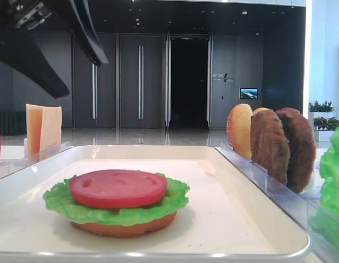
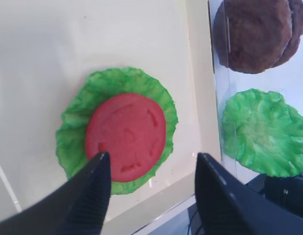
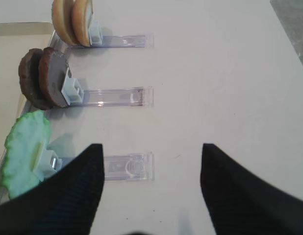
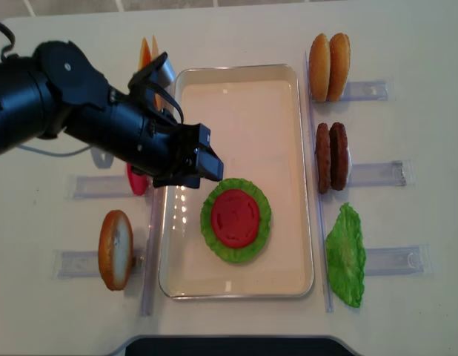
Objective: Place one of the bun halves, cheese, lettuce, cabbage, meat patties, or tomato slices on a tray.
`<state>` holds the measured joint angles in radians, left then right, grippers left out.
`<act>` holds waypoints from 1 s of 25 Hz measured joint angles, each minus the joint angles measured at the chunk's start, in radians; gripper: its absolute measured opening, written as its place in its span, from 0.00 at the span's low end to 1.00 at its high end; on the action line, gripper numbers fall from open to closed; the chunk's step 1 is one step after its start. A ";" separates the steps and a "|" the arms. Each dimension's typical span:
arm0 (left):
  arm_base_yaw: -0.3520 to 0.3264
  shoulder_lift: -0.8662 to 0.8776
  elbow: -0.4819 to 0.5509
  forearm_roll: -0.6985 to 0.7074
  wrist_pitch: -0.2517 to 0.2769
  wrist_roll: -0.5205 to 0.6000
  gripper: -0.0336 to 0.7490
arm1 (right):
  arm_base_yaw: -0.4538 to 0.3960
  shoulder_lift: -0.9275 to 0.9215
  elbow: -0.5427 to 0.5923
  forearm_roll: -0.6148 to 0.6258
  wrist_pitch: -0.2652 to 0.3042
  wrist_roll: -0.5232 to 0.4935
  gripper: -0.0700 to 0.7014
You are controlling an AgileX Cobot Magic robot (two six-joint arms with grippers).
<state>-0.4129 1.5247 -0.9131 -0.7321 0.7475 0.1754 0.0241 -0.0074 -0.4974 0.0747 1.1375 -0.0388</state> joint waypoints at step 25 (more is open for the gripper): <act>0.009 -0.013 -0.294 0.743 0.231 -0.377 0.74 | 0.000 0.000 0.000 0.000 0.000 0.000 0.66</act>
<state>-0.4039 1.5121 -1.2071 0.0113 0.9787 -0.2013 0.0241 -0.0074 -0.4974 0.0747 1.1375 -0.0388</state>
